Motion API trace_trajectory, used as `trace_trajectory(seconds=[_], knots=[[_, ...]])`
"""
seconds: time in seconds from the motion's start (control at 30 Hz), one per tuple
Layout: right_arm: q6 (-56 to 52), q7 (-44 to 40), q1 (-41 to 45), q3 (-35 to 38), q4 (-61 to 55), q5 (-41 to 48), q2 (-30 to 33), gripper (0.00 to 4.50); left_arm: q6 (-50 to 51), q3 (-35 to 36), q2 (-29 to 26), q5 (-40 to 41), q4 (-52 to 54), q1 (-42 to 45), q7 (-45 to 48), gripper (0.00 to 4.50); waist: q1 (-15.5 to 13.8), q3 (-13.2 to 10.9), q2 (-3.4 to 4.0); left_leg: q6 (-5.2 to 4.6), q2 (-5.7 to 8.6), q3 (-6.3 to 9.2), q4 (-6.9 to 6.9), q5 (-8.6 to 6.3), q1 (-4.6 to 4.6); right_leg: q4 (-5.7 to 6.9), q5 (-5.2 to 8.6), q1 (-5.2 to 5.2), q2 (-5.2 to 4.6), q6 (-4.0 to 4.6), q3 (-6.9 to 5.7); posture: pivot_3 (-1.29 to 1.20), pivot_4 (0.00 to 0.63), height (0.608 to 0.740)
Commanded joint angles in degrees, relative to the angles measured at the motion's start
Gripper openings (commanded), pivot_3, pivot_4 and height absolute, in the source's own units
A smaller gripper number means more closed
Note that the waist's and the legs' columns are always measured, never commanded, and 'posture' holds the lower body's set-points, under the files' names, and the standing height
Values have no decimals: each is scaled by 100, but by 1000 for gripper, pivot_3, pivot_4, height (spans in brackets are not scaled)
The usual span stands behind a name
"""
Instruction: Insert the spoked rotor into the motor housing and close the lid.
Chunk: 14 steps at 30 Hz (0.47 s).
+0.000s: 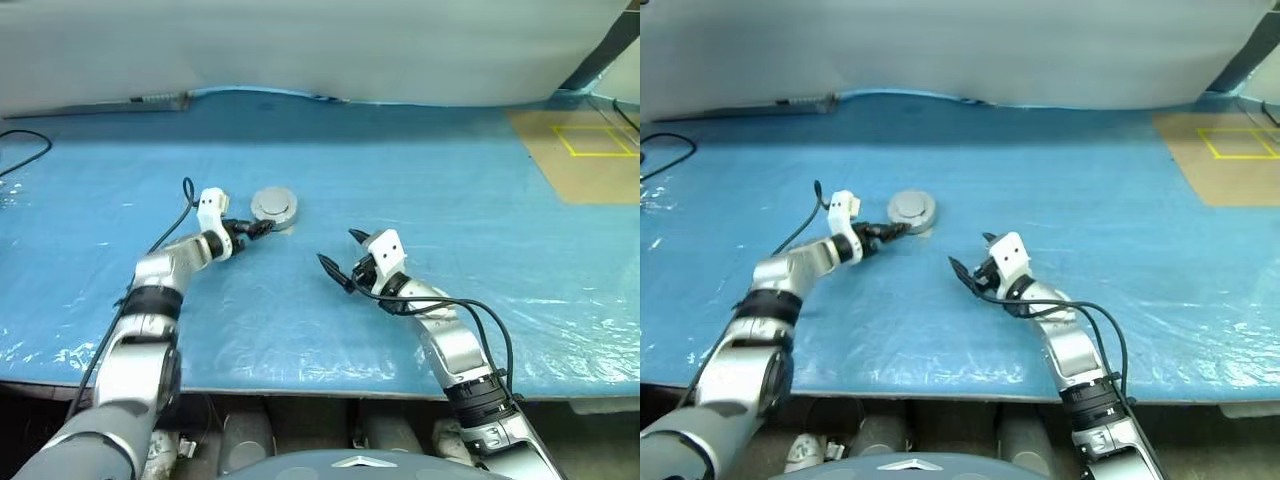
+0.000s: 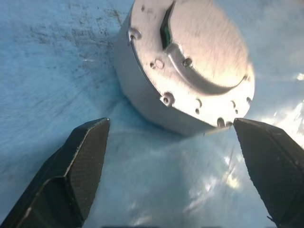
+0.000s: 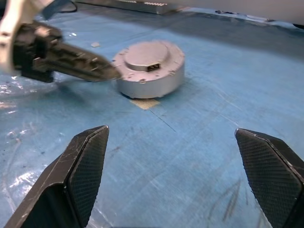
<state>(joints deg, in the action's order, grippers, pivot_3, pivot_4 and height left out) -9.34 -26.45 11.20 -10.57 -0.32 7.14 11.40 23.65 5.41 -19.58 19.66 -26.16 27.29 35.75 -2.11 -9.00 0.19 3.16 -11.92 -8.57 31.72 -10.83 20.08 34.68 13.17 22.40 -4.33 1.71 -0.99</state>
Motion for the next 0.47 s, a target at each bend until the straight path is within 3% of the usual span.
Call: trace_trajectory(seconds=[0.03,0.23,0.47], knots=[[78,52,-95,192,-203,175,-93,4500,-1048,-18,136,-385,684,-798,-314,4470,-18,-1,-1,-1,-2,0,0,-1,4,-1,0,4,0,0,-4,0,150,740],[224,-64,-348,91,-275,17,11,4500,-2663,-130,302,-682,1530,-1712,-248,4470,-40,-10,-18,-17,-2,2,0,-10,72,-9,0,79,-1,-2,-8,0,150,740],[423,-45,-272,9,-142,-94,-56,4500,-3401,-295,333,-989,1590,-2118,-246,4470,-41,-13,-22,0,-6,3,-1,-1,106,-9,0,113,3,-3,-15,0,150,740]])
